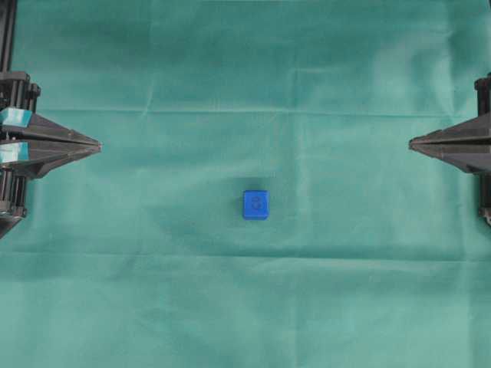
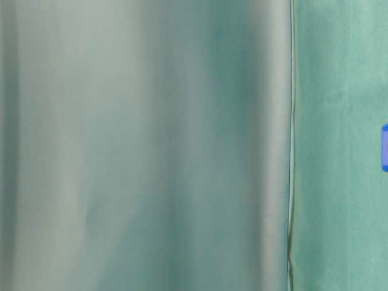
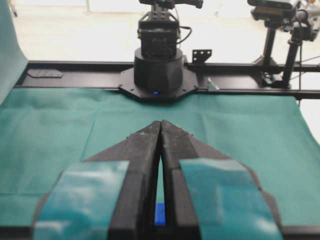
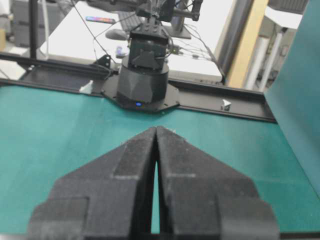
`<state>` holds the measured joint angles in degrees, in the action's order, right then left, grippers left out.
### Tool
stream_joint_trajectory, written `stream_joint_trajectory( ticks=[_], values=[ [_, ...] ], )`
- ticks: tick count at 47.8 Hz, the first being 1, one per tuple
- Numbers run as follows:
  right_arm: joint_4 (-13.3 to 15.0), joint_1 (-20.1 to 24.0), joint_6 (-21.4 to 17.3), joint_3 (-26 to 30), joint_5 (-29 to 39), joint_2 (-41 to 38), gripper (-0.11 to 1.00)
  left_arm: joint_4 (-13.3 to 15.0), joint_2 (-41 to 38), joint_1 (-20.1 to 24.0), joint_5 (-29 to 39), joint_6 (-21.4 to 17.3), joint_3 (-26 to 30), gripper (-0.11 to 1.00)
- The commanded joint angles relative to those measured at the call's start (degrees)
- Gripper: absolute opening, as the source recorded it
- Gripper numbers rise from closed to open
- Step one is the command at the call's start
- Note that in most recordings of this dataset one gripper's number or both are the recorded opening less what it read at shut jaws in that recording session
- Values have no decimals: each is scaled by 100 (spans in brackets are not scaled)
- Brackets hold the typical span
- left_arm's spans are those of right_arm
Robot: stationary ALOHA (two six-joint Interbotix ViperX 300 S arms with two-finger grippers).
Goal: Handover the blue block to the right arm after grasping it with the left arm, then place it in the designated position.
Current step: 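Open the left gripper and start moving it toward the blue cube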
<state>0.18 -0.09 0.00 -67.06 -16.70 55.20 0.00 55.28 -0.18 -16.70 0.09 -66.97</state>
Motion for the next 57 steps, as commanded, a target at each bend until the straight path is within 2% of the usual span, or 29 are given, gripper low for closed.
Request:
stream_joint_trajectory(
  ticks=[1,29,32,35,39,45,48,52,57],
  values=[
    [-35,18,-53,97,-18,-35,0,9,-62,9,79,0,105,2],
    [-35,18,-88,272,316,-62,0,-9,-88,9,193,-53,149,2],
    [-35,18,-88,281,325,-62,0,-9,-88,9,193,-53,149,7],
    [-35,18,-88,281,334,-62,1,-9,-88,9,185,-35,149,21],
    [-70,-9,-97,281,343,-62,15,-9,-88,9,176,-53,149,43],
    [-246,-35,-149,299,316,-62,51,-9,-70,9,185,-35,185,79],
    [-237,-44,-149,316,343,-62,70,-9,-62,9,202,-35,185,92],
    [-246,-44,-149,343,352,-62,89,-9,-62,9,202,-35,193,100],
    [-246,-44,-149,352,352,-62,95,-9,-62,9,202,-35,193,100]
  ],
)
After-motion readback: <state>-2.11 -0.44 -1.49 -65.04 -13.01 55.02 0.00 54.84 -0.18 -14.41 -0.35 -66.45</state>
